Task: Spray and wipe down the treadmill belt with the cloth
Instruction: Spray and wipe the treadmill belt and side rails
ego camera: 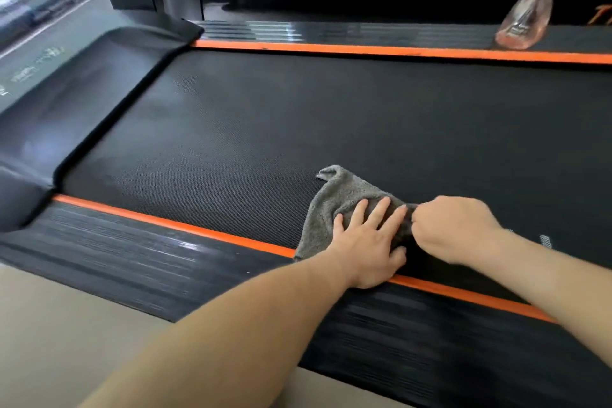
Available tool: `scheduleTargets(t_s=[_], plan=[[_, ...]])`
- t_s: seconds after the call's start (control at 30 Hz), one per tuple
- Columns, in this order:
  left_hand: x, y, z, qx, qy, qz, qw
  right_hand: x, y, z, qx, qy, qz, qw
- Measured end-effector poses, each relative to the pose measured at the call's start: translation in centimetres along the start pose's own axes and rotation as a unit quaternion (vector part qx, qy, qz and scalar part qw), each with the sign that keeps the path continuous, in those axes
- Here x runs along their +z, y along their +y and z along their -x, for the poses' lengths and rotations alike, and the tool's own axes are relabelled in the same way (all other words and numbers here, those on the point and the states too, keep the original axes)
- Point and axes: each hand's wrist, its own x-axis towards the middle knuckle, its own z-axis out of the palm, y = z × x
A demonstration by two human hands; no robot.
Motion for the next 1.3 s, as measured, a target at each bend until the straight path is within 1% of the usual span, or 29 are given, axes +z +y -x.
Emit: scheduleTargets(t_s=[0.07,0.13,0.17,0.2,0.27,0.3,0.4,0.43,0.53,0.57,0.63,0.73,0.77,0.8,0.83,0.9,0.97,1.07,1.17,1.3], plan=[[-0.1,-0.8,0.1,-0.012,-0.003,0.006,1.0,-0.4,-0.6,-0.1,0.016,-0.008,-0.03,0.999],[-0.5,-2.2,0.3,-0.027,-0.022,-0.021,0.999,0.2,-2.5,-0.5,0.006,0.01,-0.033,0.999],[-0.8,-4.0,0.6,-0.042,-0.029,-0.04,0.998,0.7,-4.2,-1.4,-0.01,0.023,-0.036,0.999],[-1.2,-5.6,0.8,-0.061,-0.033,-0.048,0.996,1.3,-5.5,-2.1,-0.008,0.029,-0.058,0.998],[-2.4,-8.5,1.3,-0.082,-0.029,-0.076,0.993,1.8,-7.8,-2.9,-0.007,0.004,-0.108,0.994],[-3.3,-12.1,1.8,-0.096,-0.027,-0.109,0.989,1.5,-10.7,-5.2,-0.037,0.006,-0.118,0.992],[-4.9,-15.0,3.2,-0.075,0.019,-0.169,0.983,-0.2,-13.9,-6.4,-0.083,0.031,-0.135,0.987],[-5.4,-17.5,3.6,-0.084,0.028,-0.191,0.978,-0.8,-16.3,-8.4,-0.105,0.043,-0.144,0.983],[-6.7,-23.2,4.2,-0.14,0.058,-0.181,0.972,-2.4,-20.5,-13.0,-0.159,0.065,-0.158,0.972],[-6.9,-25.2,4.6,-0.164,0.049,-0.187,0.967,-2.7,-22.1,-14.6,-0.181,0.065,-0.156,0.969],[-7.7,-27.1,6.0,-0.183,0.057,-0.184,0.964,-3.7,-24.4,-16.0,-0.214,0.07,-0.172,0.959],[-8.5,-29.7,7.6,-0.194,0.058,-0.182,0.962,-5.5,-27.4,-16.7,-0.242,0.053,-0.189,0.95],[-9.1,-30.7,8.2,-0.209,0.061,-0.176,0.96,-6.1,-28.5,-17.3,-0.254,0.031,-0.194,0.947],[-9.5,-31.5,8.6,-0.223,0.057,-0.172,0.958,-6.6,-29.4,-17.6,-0.265,0.018,-0.2,0.943],[-9.8,-31.7,9.3,-0.243,0.057,-0.181,0.951,-7.1,-29.9,-17.3,-0.281,0.023,-0.197,0.939],[-10.5,-34.4,10.4,-0.299,0.006,-0.156,0.941,-8.4,-32.6,-18.4,-0.305,-0.006,-0.196,0.932],[-11.6,-36.2,11.1,-0.342,-0.006,-0.171,0.924,-9.3,-34.9,-19.6,-0.322,0.0,-0.188,0.928],[-12.5,-39.1,11.6,-0.387,-0.001,-0.155,0.909,-10.7,-37.8,-22.0,-0.34,0.005,-0.179,0.923],[-12.9,-42.4,12.1,-0.405,0.005,-0.131,0.905,-11.9,-40.4,-24.4,-0.355,0.004,-0.164,0.921],[-13.7,-44.0,12.0,-0.391,0.021,-0.097,0.915,-12.1,-40.2,-25.9,-0.375,0.047,-0.13,0.916]])
